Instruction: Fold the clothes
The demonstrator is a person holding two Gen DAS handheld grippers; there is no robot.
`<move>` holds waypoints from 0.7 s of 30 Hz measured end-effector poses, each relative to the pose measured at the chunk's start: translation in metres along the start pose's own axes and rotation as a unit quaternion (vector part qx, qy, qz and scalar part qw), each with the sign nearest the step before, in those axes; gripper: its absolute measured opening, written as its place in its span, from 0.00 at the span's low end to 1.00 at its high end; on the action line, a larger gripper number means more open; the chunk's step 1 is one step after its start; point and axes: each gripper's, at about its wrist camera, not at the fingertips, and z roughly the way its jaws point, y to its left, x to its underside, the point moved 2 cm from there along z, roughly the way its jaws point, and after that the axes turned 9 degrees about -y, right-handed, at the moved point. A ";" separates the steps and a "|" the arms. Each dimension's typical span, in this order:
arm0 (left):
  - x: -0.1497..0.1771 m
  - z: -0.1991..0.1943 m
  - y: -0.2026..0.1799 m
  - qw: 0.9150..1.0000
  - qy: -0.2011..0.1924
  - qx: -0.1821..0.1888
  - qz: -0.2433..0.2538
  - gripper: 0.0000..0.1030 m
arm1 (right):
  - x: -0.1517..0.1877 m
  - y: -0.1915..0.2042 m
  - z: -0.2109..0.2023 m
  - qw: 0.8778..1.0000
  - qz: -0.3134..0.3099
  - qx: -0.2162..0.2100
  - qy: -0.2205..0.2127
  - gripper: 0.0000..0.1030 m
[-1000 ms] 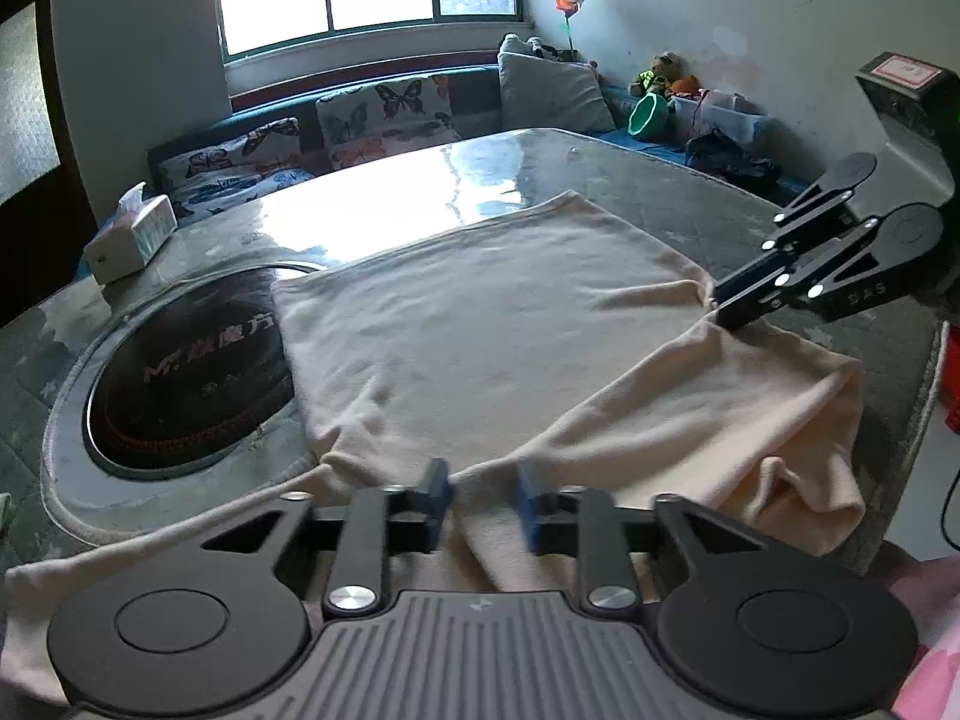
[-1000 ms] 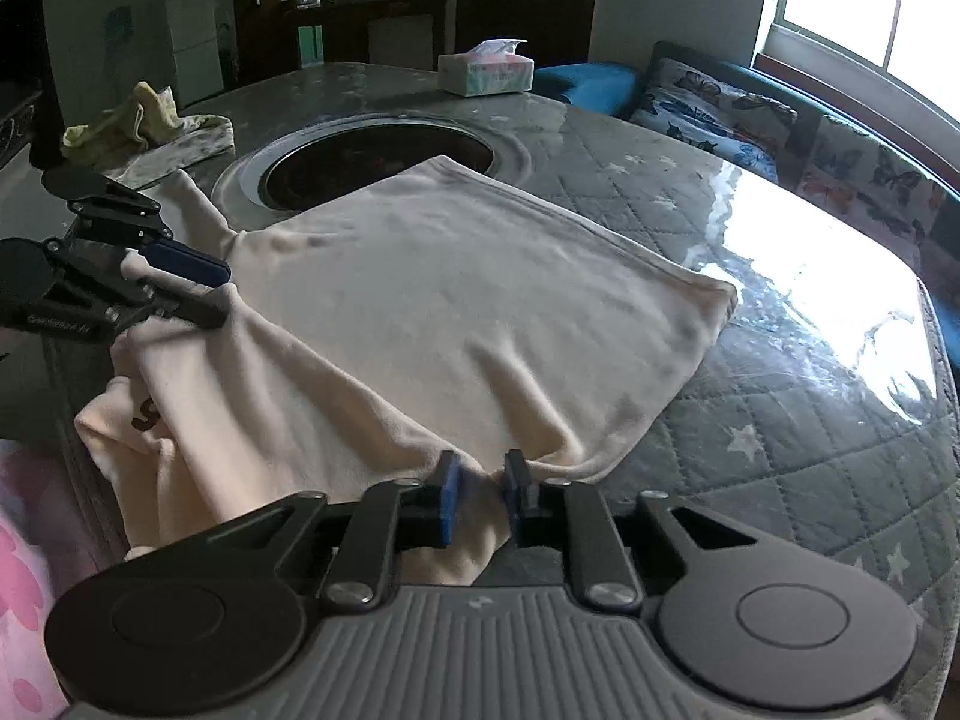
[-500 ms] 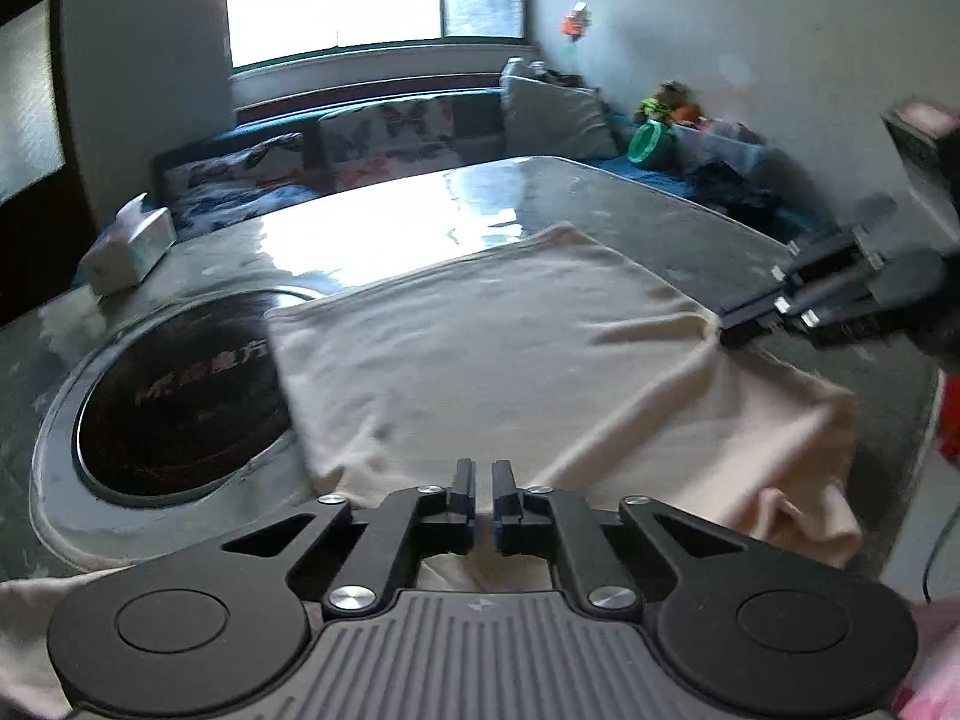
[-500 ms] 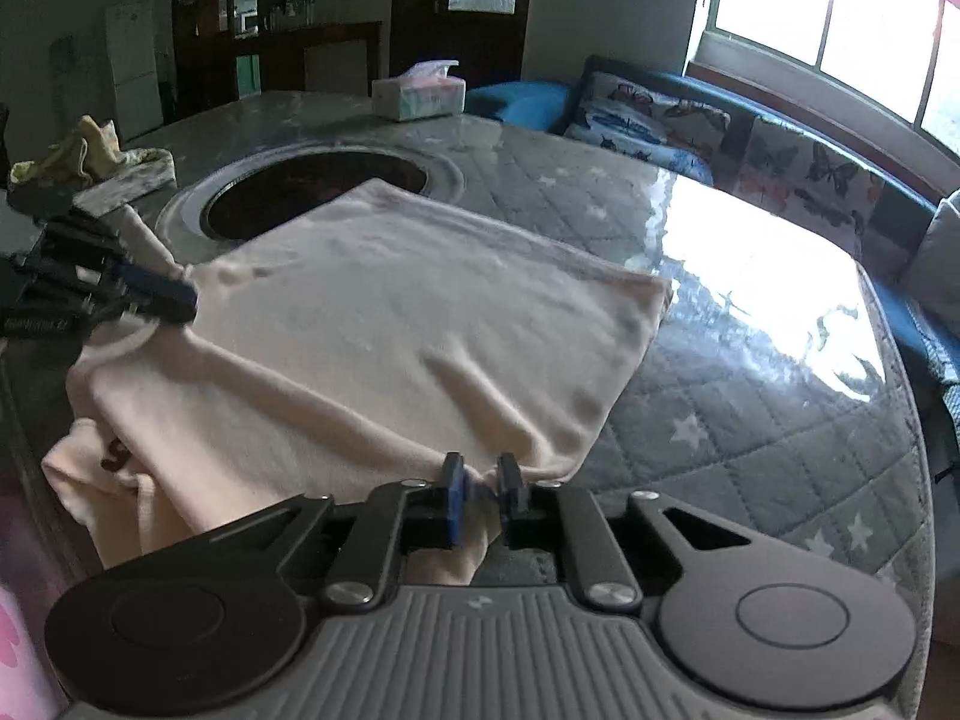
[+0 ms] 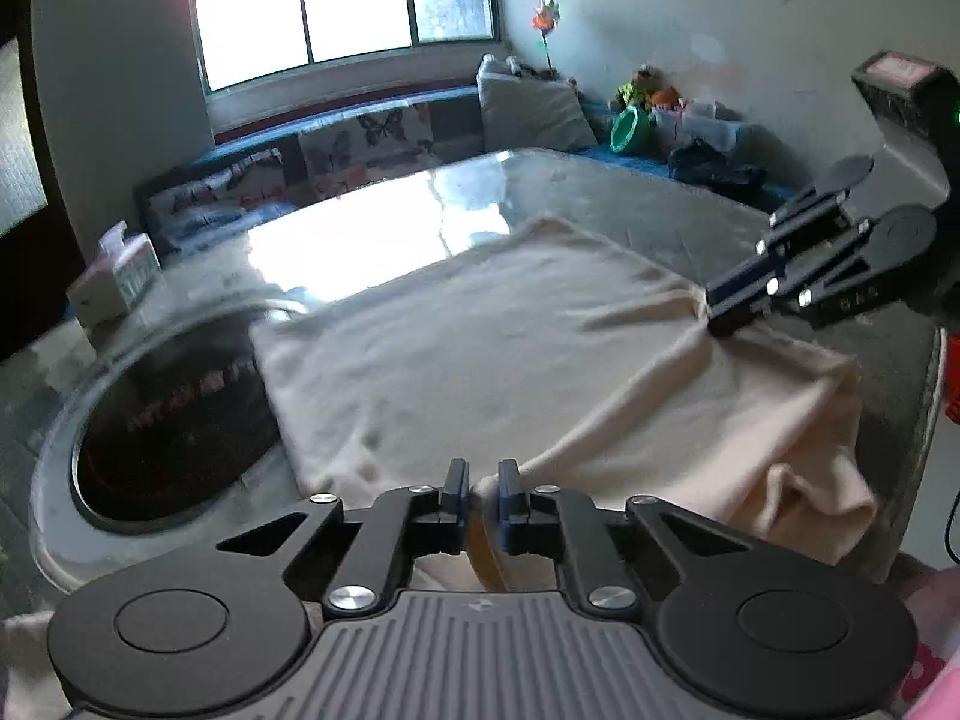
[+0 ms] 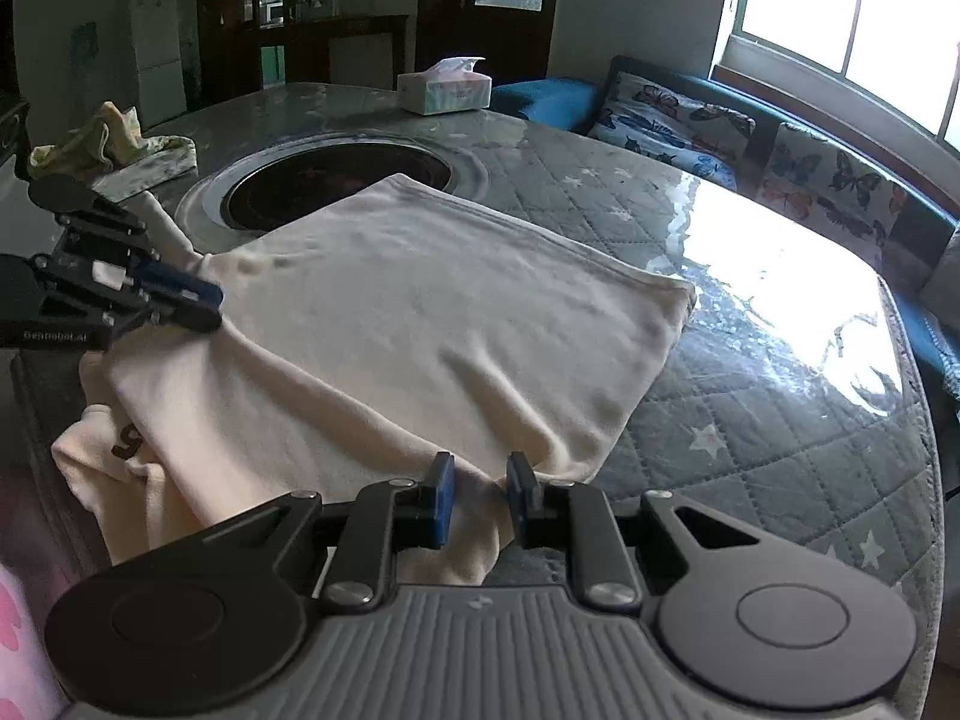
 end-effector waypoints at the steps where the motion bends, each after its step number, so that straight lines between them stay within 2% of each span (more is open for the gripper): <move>1: -0.004 -0.002 0.000 1.000 -0.007 -0.004 0.000 0.10 | 0.000 -0.001 0.000 1.000 0.001 -0.001 0.001 0.19; 4: -0.018 -0.008 0.003 0.999 -0.033 -0.005 -0.002 0.10 | 0.001 -0.004 0.002 1.000 0.006 -0.004 0.001 0.27; 8: -0.033 -0.014 0.001 0.998 -0.059 -0.004 0.007 0.10 | 0.004 -0.004 0.007 1.000 -0.002 -0.006 -0.002 0.27; 9: -0.036 -0.015 0.001 0.998 -0.063 -0.004 0.007 0.10 | 0.004 -0.003 0.007 1.000 -0.008 -0.006 -0.003 0.24; 13: -0.041 -0.015 0.001 0.998 -0.069 -0.005 0.010 0.10 | 0.002 -0.001 0.003 1.000 -0.013 0.005 -0.011 0.04; 16: -0.036 -0.007 0.005 0.998 -0.056 -0.008 0.003 0.10 | -0.002 -0.004 -0.006 0.999 -0.007 0.021 -0.024 0.03; 21: -0.013 0.029 0.005 1.000 0.001 -0.021 -0.007 0.14 | 0.005 -0.006 0.005 0.999 0.004 0.038 -0.011 0.05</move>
